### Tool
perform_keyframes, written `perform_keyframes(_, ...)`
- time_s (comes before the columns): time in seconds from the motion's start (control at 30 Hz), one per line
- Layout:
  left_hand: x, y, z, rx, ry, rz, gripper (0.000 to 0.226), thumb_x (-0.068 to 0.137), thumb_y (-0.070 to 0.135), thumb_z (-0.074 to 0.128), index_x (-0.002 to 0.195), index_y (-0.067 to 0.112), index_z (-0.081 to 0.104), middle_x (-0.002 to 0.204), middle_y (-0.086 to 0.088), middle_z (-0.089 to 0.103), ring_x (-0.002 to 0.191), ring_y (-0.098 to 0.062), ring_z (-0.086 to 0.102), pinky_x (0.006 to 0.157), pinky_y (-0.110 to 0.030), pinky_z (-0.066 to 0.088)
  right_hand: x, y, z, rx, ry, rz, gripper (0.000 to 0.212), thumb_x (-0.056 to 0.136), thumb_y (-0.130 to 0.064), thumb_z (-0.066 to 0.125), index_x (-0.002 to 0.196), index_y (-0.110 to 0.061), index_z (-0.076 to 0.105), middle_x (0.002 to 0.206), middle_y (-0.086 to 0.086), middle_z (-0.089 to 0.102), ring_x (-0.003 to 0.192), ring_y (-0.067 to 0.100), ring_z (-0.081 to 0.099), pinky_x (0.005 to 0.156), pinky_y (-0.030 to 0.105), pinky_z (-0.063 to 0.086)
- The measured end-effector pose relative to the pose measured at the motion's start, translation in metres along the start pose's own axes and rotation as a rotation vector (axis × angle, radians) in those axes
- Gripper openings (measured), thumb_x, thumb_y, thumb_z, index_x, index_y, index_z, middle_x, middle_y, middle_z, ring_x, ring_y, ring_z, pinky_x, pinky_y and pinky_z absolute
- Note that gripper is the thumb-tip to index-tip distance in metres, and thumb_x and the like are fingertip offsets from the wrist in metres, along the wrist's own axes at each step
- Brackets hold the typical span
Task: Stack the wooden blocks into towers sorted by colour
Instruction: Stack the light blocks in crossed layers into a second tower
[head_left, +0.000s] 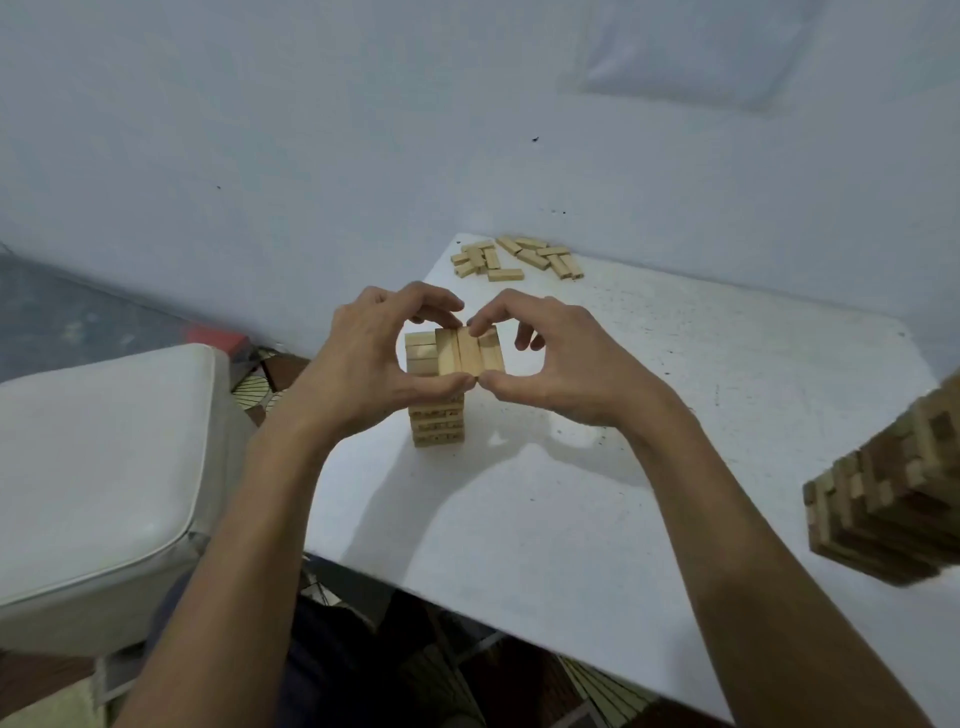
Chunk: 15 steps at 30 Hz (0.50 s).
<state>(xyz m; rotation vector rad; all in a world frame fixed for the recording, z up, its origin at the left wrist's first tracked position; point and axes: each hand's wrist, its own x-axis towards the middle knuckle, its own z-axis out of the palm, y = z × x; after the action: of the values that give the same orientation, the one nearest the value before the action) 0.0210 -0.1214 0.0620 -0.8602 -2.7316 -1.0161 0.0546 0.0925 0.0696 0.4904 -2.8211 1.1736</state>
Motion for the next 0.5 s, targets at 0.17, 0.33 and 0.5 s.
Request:
perform_keyframes(0.17,0.002,-0.027,-0.007,-0.03,0.036,-0.073,0.056,0.07,0.058,0.075,0.118,0.05,0.047,0.111,0.037,0.059,0.119,-0.007,0.043,0.101,-0.044,0.038,0.033,0.001,0.015,-0.025,-0.062,0.001,0.037,0.08,-0.035,0.073,0.113,-0.039,0.057,0.116,-0.019,0.059,0.093,0.002,0.047,0.069,0.019,0.034)
perform_keyframes(0.33,0.005,-0.038,-0.009,-0.041,0.041,-0.102,0.053,0.073,0.053,0.076,0.117,0.048,0.048,0.112,0.033,0.061,0.12,-0.005,0.044,0.104,-0.046,0.037,0.044,0.002,0.019,-0.016,-0.065,-0.005,0.037,0.08,-0.036,0.074,0.114,-0.036,0.058,0.117,-0.02,0.06,0.093,0.003,0.048,0.068,0.02,0.035)
perform_keyframes(0.5,0.006,-0.045,-0.007,-0.056,0.024,-0.132,0.051,0.073,0.056,0.075,0.116,0.05,0.048,0.114,0.031,0.062,0.122,-0.008,0.044,0.102,-0.047,0.039,0.046,0.003,0.022,-0.016,-0.078,-0.002,0.036,0.081,-0.034,0.074,0.113,-0.034,0.059,0.118,-0.018,0.06,0.094,0.002,0.047,0.069,0.015,0.034)
